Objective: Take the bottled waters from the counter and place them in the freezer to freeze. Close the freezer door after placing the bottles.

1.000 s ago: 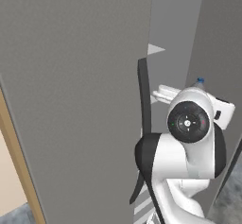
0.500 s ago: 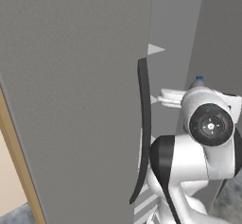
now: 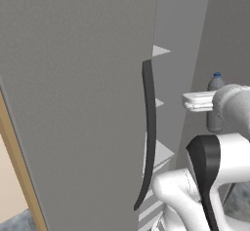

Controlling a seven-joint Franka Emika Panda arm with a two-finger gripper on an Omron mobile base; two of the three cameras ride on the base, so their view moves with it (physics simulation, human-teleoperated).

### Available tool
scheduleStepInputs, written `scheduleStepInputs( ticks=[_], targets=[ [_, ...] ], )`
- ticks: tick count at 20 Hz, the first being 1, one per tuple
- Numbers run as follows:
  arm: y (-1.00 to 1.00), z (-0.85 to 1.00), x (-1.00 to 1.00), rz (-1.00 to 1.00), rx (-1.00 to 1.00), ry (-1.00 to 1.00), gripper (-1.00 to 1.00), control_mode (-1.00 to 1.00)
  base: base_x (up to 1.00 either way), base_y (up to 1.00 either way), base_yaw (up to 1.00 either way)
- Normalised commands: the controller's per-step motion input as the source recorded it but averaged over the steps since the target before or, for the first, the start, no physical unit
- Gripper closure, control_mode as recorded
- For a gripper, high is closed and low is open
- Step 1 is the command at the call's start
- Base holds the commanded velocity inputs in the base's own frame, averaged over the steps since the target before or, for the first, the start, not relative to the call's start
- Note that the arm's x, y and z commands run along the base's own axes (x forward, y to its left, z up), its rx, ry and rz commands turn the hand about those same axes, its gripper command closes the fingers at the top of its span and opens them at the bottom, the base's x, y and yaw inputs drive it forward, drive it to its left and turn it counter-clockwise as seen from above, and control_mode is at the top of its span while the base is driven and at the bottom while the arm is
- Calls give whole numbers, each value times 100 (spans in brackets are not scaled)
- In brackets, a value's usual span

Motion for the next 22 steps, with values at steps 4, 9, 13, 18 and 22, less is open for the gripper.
scheduleStepInputs(
  ticks=[4,9,13,18,22],
  targets=[
    [-1,-7,-2,6,1,-7,100,-100,0,0,0],
    [22,-4,0,0,0,-5,100,-100,0,0,0],
    [10,-4,-1,0,0,0,100,-100,0,0,0],
    [0,0,0,0,0,0,100,-100,0,0,0],
    [0,0,0,0,0,0,100,-100,0,0,0]
  ],
)
